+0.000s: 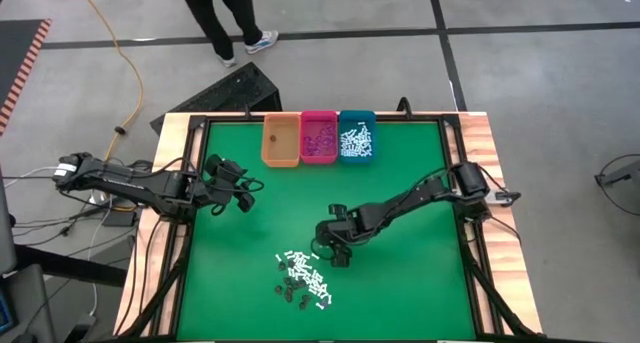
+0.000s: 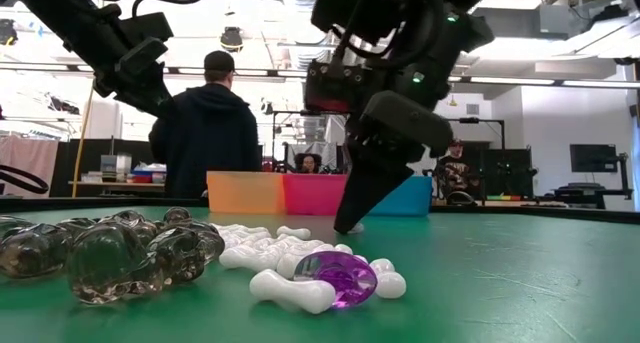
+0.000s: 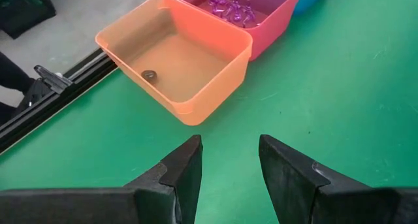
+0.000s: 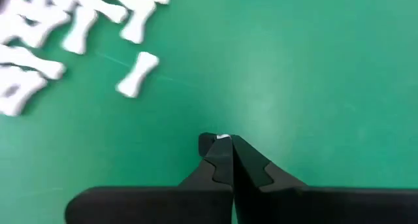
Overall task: Sort Halloween decoration
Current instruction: Put the white bone toy into the blue bin
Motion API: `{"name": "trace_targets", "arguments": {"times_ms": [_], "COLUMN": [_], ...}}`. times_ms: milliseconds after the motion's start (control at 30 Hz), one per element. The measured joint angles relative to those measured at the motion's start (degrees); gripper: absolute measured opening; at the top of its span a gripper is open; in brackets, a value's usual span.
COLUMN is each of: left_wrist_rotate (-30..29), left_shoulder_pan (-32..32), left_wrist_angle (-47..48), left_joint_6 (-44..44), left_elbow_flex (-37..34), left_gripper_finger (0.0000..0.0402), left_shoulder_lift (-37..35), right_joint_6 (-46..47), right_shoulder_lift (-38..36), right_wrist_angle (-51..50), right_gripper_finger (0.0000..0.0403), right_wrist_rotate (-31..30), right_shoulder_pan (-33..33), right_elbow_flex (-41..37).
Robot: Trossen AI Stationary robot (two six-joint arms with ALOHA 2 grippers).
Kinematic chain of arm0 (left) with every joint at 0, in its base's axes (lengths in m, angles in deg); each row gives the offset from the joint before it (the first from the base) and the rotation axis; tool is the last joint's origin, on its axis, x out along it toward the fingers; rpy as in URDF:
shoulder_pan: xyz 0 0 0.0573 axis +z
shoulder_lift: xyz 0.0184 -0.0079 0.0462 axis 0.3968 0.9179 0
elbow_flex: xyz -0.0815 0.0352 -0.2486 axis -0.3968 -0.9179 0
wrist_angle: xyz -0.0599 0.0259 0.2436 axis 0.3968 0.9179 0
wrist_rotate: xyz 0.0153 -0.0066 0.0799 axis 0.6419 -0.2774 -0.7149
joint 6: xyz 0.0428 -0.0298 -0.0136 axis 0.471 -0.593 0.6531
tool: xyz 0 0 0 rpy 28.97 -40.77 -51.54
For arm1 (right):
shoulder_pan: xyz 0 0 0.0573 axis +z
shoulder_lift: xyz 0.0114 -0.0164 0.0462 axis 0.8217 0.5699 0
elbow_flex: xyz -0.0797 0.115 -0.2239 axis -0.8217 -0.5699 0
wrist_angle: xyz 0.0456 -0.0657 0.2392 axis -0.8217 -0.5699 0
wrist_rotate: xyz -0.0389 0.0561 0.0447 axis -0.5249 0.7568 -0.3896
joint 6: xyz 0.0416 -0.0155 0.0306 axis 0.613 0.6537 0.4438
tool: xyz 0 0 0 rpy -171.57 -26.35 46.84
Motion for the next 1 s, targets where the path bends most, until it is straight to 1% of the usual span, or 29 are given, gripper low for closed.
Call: {"name": "trace_targets", "arguments": {"times_ms": [300,400,533,633,767,900,933,1000], "left_wrist_rotate": [0.6,1.6,3.2,3.4,2.9,2.8,2.8,2.8], "left_shoulder_pan": [0.0,0.0,0.0,-0.3,-1.1,-1.7,-1.7,-1.7], "left_wrist_angle": [0.4,0.5,0.4,0.5,-0.7,-1.8,-1.6,-1.5], "left_joint_6": [0.0,0.0,-0.1,0.0,1.7,3.0,3.0,3.0], "left_elbow_flex": [0.0,0.0,0.0,0.0,0.0,0.0,0.0,0.0], "left_gripper_finger": [0.0144,0.0144,0.0144,0.0144,0.0144,0.0144,0.0144,0.0144], "left_shoulder_lift": [0.0,-0.1,-0.9,-2.7,-5.9,-9.0,-9.6,-10.5], "right_joint_6": [-9.0,-12.3,-15.0,-16.8,-17.9,-17.3,-17.3,-16.8], "right_shoulder_lift": [0.1,-1.1,-5.5,-10.3,-16.2,-17.5,-17.6,-17.8], "right_wrist_angle": [-15.0,-20.0,-24.4,-26.5,-29.8,-30.6,-30.7,-30.3], "right_gripper_finger": [0.0016,0.0016,0.0016,0.0016,0.0016,0.0016,0.0017,0.0032], "right_wrist_rotate": [-0.8,-2.3,-3.2,-3.4,-3.4,-3.4,-2.6,2.5], "right_shoulder_pan": [-6.3,-9.5,-15.7,-20.7,-29.4,-37.2,-38.4,-39.9], "right_elbow_flex": [8.9,10.7,10.8,10.8,11.0,10.9,10.9,10.9]}}
